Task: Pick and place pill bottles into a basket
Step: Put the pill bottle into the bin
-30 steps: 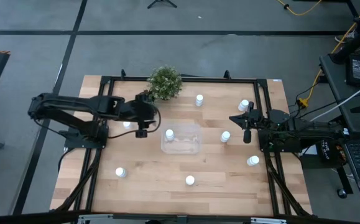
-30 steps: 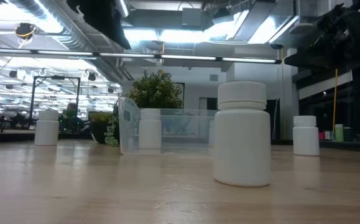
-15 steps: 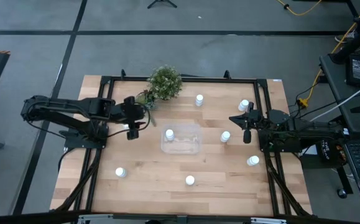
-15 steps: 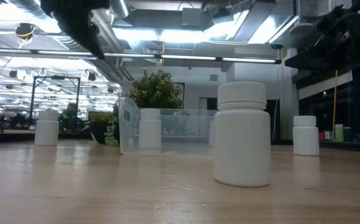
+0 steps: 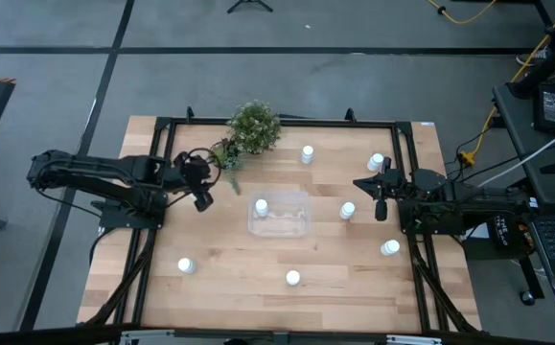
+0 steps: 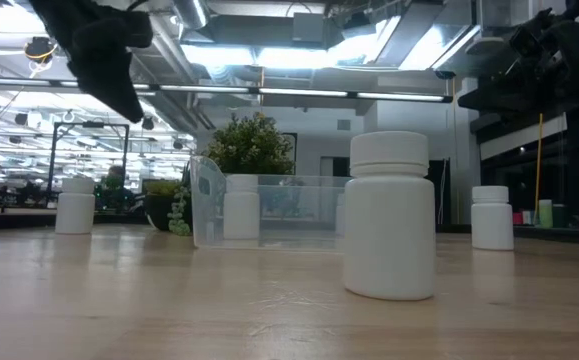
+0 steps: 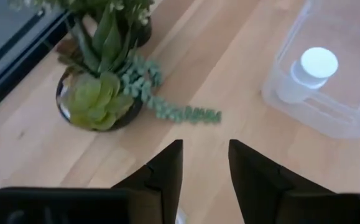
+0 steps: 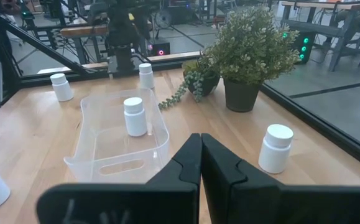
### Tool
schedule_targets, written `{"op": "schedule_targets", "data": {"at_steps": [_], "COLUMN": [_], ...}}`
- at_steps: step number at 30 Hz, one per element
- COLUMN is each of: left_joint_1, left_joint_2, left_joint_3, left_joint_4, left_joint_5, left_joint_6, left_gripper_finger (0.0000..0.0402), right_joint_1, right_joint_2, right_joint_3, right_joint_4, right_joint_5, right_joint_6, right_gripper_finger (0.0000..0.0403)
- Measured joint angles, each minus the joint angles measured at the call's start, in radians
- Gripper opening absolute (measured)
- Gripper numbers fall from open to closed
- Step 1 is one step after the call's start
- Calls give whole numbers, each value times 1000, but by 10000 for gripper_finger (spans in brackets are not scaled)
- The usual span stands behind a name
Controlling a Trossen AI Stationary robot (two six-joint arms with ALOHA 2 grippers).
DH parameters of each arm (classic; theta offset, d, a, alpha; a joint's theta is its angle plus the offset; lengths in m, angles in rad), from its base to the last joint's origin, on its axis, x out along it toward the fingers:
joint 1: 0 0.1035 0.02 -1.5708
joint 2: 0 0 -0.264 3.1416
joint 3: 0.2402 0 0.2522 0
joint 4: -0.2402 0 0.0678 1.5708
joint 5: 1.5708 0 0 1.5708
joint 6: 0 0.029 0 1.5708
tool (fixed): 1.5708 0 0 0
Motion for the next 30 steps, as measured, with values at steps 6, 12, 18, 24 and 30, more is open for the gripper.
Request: {"op": "schedule_targets", "data": {"at_steps": [6, 12, 18, 24, 30], "left_joint_1": [0, 0, 0, 0, 0], "left_joint_2": [0, 0, 0, 0, 1], "left_joint_3": [53, 103, 110, 110, 110], "left_joint_4": [-129, -282, -417, -430, -430], "left_joint_5": [-13, -15, -3, -22, -58], "left_joint_6": [-111, -237, -384, -417, -448], "left_gripper_finger": [87, 58, 47, 59, 87], "right_joint_1": [0, 0, 0, 0, 0], "right_joint_2": [0, 0, 0, 0, 0], "right_joint_3": [0, 0, 0, 0, 0], "right_joint_4": [-2, -2, 1, 33, 34], "right_joint_5": [0, 0, 1, 2, 2], "right_joint_6": [0, -5, -32, -56, -55], "right_gripper_finger": [12, 12, 12, 12, 12]}}
